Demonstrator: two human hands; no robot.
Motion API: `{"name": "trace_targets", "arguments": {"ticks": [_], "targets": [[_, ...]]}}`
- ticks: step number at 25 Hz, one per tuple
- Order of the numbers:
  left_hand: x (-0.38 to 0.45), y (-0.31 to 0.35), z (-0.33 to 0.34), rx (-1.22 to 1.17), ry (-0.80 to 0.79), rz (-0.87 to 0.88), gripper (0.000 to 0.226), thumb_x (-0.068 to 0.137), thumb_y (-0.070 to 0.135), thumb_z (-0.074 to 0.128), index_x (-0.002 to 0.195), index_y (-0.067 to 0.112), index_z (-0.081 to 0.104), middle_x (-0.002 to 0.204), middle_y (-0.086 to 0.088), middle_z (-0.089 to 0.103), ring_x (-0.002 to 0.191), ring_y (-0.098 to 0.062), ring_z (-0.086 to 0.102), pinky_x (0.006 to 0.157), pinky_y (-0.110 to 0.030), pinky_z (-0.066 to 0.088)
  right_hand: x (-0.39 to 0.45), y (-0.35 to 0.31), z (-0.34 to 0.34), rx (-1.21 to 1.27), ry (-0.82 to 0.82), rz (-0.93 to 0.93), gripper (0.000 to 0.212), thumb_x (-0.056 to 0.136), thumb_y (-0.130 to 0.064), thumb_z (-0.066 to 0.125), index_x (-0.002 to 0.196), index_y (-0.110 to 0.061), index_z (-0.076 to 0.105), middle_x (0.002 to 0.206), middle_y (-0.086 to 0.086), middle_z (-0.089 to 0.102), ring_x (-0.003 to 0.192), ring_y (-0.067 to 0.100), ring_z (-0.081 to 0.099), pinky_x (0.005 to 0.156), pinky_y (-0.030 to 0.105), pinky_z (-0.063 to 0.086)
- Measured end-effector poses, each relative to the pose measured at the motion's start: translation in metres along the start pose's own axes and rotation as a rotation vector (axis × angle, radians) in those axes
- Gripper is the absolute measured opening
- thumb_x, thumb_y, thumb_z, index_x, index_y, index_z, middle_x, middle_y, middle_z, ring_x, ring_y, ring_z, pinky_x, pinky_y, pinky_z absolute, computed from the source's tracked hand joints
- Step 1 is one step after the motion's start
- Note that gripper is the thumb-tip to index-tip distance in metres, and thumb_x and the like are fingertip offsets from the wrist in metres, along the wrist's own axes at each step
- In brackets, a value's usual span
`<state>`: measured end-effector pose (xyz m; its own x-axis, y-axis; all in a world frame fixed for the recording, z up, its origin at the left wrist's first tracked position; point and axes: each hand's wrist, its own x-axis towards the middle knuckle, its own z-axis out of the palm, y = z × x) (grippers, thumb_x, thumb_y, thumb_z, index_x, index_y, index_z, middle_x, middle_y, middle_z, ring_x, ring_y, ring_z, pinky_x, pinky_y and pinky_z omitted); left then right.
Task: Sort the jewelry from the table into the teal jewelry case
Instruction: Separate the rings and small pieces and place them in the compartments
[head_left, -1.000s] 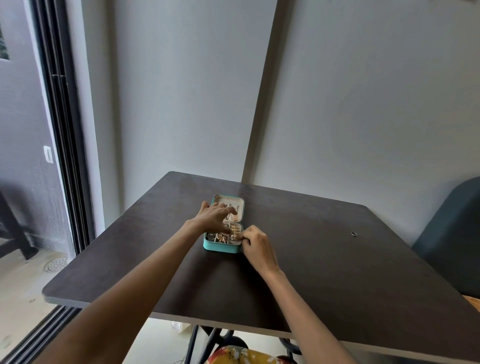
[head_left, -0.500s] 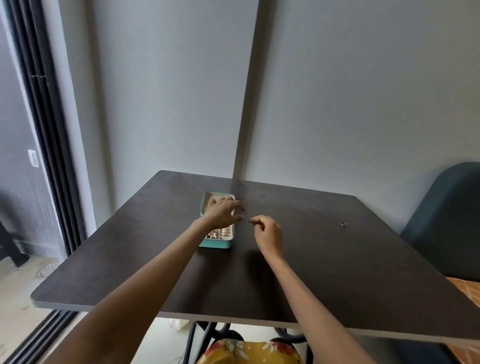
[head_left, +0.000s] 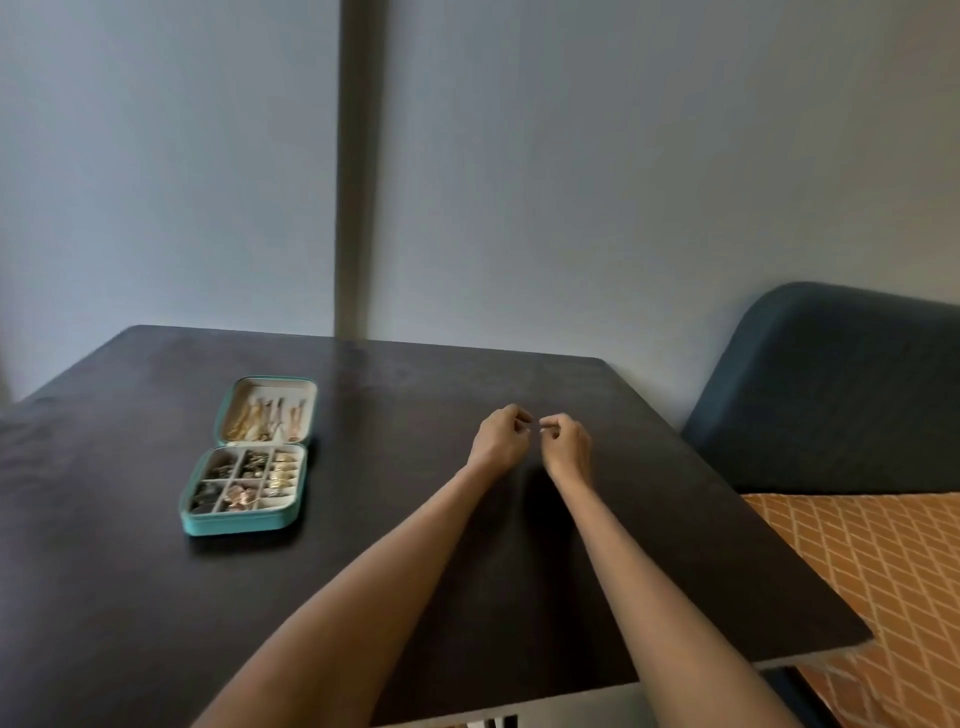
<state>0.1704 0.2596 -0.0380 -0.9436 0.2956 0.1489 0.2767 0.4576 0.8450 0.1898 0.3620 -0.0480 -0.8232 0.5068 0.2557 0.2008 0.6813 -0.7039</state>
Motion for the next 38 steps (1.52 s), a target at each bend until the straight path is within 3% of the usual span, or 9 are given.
{"name": "trace_targets", "arguments": {"ticks": [6, 12, 15, 19, 22, 25, 30, 34, 38], "targets": [[0.051, 0.003, 0.041, 0.111, -0.062, -0.015, 0.037, 0.088, 0.004, 0.044, 0.123, 0.007, 0.053, 0.126, -0.012, 0.056, 0.117, -0.026, 0.052, 0.097, -0.034, 0.042, 0.055, 0.036, -0.016, -0.284, -0.029, 0.032, 0.030, 0.096, -0.012, 0.045, 0.124, -0.011, 0.054, 0.129, 0.012, 0.051, 0.119, 0.029, 0.049, 0.092, 0.035, 0.042], [0.077, 0.003, 0.051, 0.217, -0.076, 0.009, 0.041, 0.086, 0.002, 0.043, 0.126, 0.009, 0.052, 0.129, -0.012, 0.053, 0.119, -0.027, 0.051, 0.098, -0.037, 0.042, 0.077, 0.051, -0.013, -0.396, -0.013, -0.033, 0.020, 0.092, -0.019, 0.058, 0.108, -0.013, 0.068, 0.119, 0.012, 0.057, 0.112, 0.030, 0.054, 0.086, 0.034, 0.045], [0.077, 0.005, 0.050, 0.266, -0.109, 0.036, 0.043, 0.086, 0.000, 0.045, 0.128, 0.009, 0.053, 0.131, -0.012, 0.052, 0.120, -0.027, 0.050, 0.100, -0.038, 0.043, 0.082, 0.052, -0.009, -0.452, -0.097, -0.041, 0.024, 0.094, -0.024, 0.054, 0.110, -0.012, 0.068, 0.119, 0.012, 0.056, 0.113, 0.031, 0.052, 0.088, 0.035, 0.045], [0.065, 0.004, 0.039, 0.190, -0.028, 0.053, 0.027, 0.088, 0.006, 0.055, 0.112, 0.007, 0.067, 0.115, -0.013, 0.066, 0.108, -0.028, 0.060, 0.091, -0.039, 0.050, 0.072, 0.040, -0.006, 0.098, -0.266, 0.030, 0.016, 0.095, -0.024, 0.051, 0.092, -0.014, 0.063, 0.090, 0.005, 0.054, 0.087, 0.018, 0.049, 0.064, 0.025, 0.038], [0.047, -0.008, 0.014, 0.117, 0.055, 0.070, 0.016, 0.084, 0.020, 0.068, 0.094, 0.009, 0.074, 0.093, -0.009, 0.073, 0.086, -0.022, 0.067, 0.076, -0.034, 0.054, 0.046, 0.028, -0.005, 0.425, -0.363, 0.118, 0.014, 0.097, -0.017, 0.048, 0.096, -0.010, 0.060, 0.087, 0.003, 0.055, 0.078, 0.011, 0.049, 0.065, 0.022, 0.041], [0.023, -0.016, -0.026, 0.105, 0.072, 0.083, 0.014, 0.082, 0.023, 0.070, 0.089, 0.012, 0.075, 0.083, -0.006, 0.073, 0.065, -0.012, 0.062, 0.066, -0.027, 0.051, 0.015, 0.009, -0.001, 0.593, -0.366, 0.054, 0.010, 0.094, -0.013, 0.055, 0.090, -0.011, 0.064, 0.085, 0.004, 0.063, 0.076, 0.009, 0.057, 0.067, 0.020, 0.050], [-0.016, -0.028, -0.104, 0.145, 0.006, 0.111, 0.011, 0.082, 0.027, 0.070, 0.081, 0.017, 0.075, 0.074, 0.005, 0.070, 0.053, -0.007, 0.058, 0.063, -0.025, 0.053, -0.036, -0.046, 0.017, 0.735, -0.257, -0.047, 0.010, 0.083, -0.009, 0.068, 0.093, -0.005, 0.071, 0.074, 0.002, 0.069, 0.061, 0.004, 0.059, 0.058, 0.013, 0.051], [-0.047, -0.053, -0.177, 0.201, -0.079, 0.111, 0.015, 0.077, 0.023, 0.075, 0.085, 0.011, 0.076, 0.072, -0.003, 0.069, 0.054, -0.002, 0.052, 0.059, -0.019, 0.044, -0.078, -0.093, 0.043, 0.697, -0.380, -0.166, 0.011, 0.083, -0.007, 0.069, 0.091, 0.000, 0.071, 0.072, 0.006, 0.069, 0.058, 0.003, 0.060, 0.059, 0.013, 0.052], [-0.077, -0.071, -0.228, 0.230, -0.243, 0.096, 0.027, 0.078, 0.011, 0.073, 0.104, 0.004, 0.069, 0.096, -0.012, 0.072, 0.067, 0.005, 0.060, 0.069, -0.012, 0.049, -0.113, -0.125, 0.067, 0.635, -0.476, -0.269, 0.011, 0.082, -0.002, 0.068, 0.091, 0.004, 0.070, 0.076, 0.008, 0.067, 0.062, 0.009, 0.057, 0.060, 0.013, 0.050]]}}
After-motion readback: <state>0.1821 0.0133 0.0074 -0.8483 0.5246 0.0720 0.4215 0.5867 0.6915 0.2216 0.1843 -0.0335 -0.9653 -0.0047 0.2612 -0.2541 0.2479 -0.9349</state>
